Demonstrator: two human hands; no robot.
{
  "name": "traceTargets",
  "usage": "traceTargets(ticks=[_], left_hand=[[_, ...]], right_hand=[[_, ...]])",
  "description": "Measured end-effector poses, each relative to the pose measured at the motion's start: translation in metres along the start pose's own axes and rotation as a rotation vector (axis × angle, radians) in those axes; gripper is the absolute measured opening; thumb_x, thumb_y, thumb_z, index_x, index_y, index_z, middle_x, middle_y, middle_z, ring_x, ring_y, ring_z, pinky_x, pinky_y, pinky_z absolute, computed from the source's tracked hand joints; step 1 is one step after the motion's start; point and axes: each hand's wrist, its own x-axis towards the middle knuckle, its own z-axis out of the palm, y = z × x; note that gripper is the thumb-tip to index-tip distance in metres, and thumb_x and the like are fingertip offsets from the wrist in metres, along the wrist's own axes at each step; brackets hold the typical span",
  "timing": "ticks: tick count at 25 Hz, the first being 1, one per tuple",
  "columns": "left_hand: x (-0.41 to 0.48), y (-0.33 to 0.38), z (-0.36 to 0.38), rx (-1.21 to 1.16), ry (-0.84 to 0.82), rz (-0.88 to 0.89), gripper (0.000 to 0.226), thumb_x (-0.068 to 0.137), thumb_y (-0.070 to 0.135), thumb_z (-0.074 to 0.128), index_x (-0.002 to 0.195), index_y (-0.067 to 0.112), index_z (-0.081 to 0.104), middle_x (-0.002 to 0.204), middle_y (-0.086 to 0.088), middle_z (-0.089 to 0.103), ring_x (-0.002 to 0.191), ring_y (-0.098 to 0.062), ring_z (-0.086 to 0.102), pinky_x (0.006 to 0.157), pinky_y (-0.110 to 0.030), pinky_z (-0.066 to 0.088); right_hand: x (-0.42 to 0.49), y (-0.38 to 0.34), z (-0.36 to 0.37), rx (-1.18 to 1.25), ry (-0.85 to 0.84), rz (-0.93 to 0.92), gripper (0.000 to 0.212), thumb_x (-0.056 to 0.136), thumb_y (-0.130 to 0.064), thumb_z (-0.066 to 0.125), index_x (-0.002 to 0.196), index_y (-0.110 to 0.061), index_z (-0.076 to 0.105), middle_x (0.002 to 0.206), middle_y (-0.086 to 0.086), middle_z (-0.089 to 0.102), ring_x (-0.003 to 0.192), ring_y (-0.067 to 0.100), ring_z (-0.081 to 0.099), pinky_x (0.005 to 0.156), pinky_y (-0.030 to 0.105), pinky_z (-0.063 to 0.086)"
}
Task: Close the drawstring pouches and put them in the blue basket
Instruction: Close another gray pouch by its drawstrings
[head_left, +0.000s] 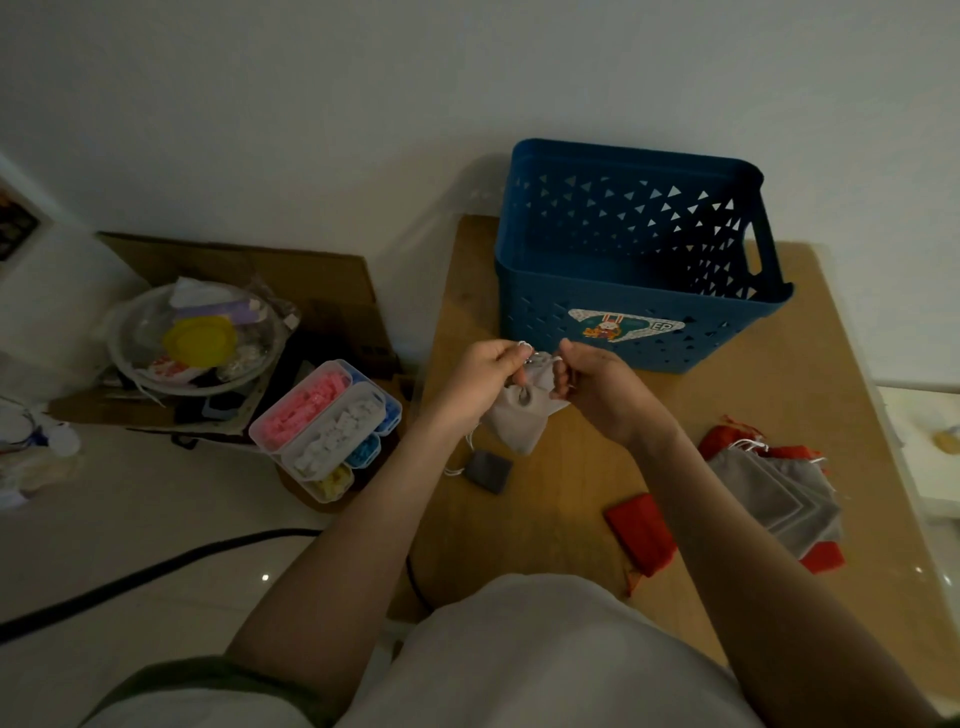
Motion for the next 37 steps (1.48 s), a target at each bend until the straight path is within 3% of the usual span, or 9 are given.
traceTargets(ticks=[5, 9, 14, 21, 25, 27, 29, 34, 37], left_hand=[[0.005, -0.003, 0.007, -0.037, 0.06, -0.116, 0.028, 0.102, 0.03, 0.036, 0.113, 0.012, 0.055, 0.069, 0.002, 0.05, 0.068, -0.009, 0.049, 0.063, -0.022, 0.039], [0.006, -0.005, 0.007, -0.09, 0.071, -0.135, 0.024, 0.102, 0.029, 0.038, 0.113, 0.014, 0.052, 0.085, -0.002, 0.058, 0.084, -0.013, 0.058, 0.078, -0.028, 0.048], [0.001, -0.004, 0.005, -0.065, 0.087, -0.051, 0.027, 0.102, 0.025, 0.04, 0.079, 0.016, 0.053, 0.068, 0.0, 0.05, 0.065, -0.01, 0.048, 0.064, -0.024, 0.04], [-0.007, -0.001, 0.01, -0.102, 0.108, -0.113, 0.019, 0.102, 0.019, 0.037, 0.099, 0.014, 0.055, 0.074, 0.002, 0.051, 0.066, -0.007, 0.047, 0.057, -0.019, 0.037], [-0.012, 0.002, 0.012, 0.005, 0.075, -0.041, 0.019, 0.099, 0.033, 0.044, 0.107, 0.016, 0.051, 0.087, 0.004, 0.055, 0.076, -0.004, 0.053, 0.059, -0.014, 0.041], [-0.01, 0.002, 0.011, 0.063, 0.152, -0.011, 0.021, 0.101, 0.031, 0.04, 0.104, 0.013, 0.051, 0.081, 0.005, 0.053, 0.072, -0.006, 0.052, 0.051, -0.01, 0.038], [-0.005, 0.0, 0.01, 0.055, 0.19, -0.019, 0.023, 0.102, 0.028, 0.037, 0.098, 0.012, 0.053, 0.076, 0.002, 0.052, 0.068, -0.007, 0.05, 0.053, -0.016, 0.038], [0.005, -0.001, 0.003, -0.188, 0.066, -0.149, 0.022, 0.099, 0.016, 0.045, 0.081, 0.012, 0.058, 0.066, -0.001, 0.051, 0.059, -0.009, 0.044, 0.056, -0.021, 0.037], [0.01, -0.001, -0.005, -0.23, -0.025, -0.141, 0.019, 0.097, 0.01, 0.049, 0.083, 0.007, 0.061, 0.066, -0.002, 0.054, 0.058, -0.008, 0.045, 0.054, -0.017, 0.039]], right_hand=[[0.0, 0.007, 0.008, -0.033, -0.13, -0.086, 0.027, 0.098, -0.001, 0.036, 0.089, -0.011, 0.059, 0.073, 0.002, 0.053, 0.067, 0.01, 0.048, 0.063, 0.022, 0.037], [0.002, 0.006, 0.013, -0.136, -0.187, -0.174, 0.021, 0.095, 0.005, 0.041, 0.095, -0.008, 0.058, 0.083, 0.005, 0.064, 0.076, 0.013, 0.056, 0.065, 0.021, 0.042], [0.005, 0.007, 0.019, -0.209, -0.005, -0.177, 0.012, 0.095, 0.001, 0.05, 0.1, -0.01, 0.05, 0.081, 0.009, 0.063, 0.077, 0.012, 0.061, 0.071, 0.022, 0.047], [0.01, 0.004, 0.031, -0.341, 0.125, -0.138, 0.011, 0.094, -0.004, 0.053, 0.098, -0.014, 0.054, 0.078, 0.002, 0.063, 0.07, 0.006, 0.06, 0.068, 0.02, 0.047], [0.01, 0.002, 0.033, -0.424, 0.206, -0.146, 0.022, 0.089, 0.001, 0.053, 0.09, -0.021, 0.052, 0.084, 0.002, 0.061, 0.078, 0.013, 0.058, 0.07, 0.026, 0.048], [0.01, 0.002, 0.034, -0.454, 0.2, -0.173, 0.018, 0.09, -0.003, 0.056, 0.09, -0.021, 0.052, 0.085, 0.004, 0.063, 0.08, 0.015, 0.06, 0.072, 0.03, 0.049], [0.009, 0.001, 0.034, -0.482, 0.189, -0.201, 0.015, 0.09, -0.006, 0.058, 0.09, -0.019, 0.052, 0.084, 0.006, 0.064, 0.078, 0.013, 0.06, 0.072, 0.028, 0.048], [0.009, 0.004, 0.023, -0.552, 0.152, -0.306, 0.014, 0.09, -0.003, 0.058, 0.087, -0.014, 0.05, 0.084, 0.014, 0.065, 0.084, 0.028, 0.063, 0.079, 0.042, 0.05], [0.008, 0.002, 0.021, -0.477, 0.147, -0.29, 0.016, 0.091, -0.002, 0.057, 0.093, -0.015, 0.049, 0.082, 0.009, 0.066, 0.085, 0.024, 0.065, 0.081, 0.036, 0.051]])
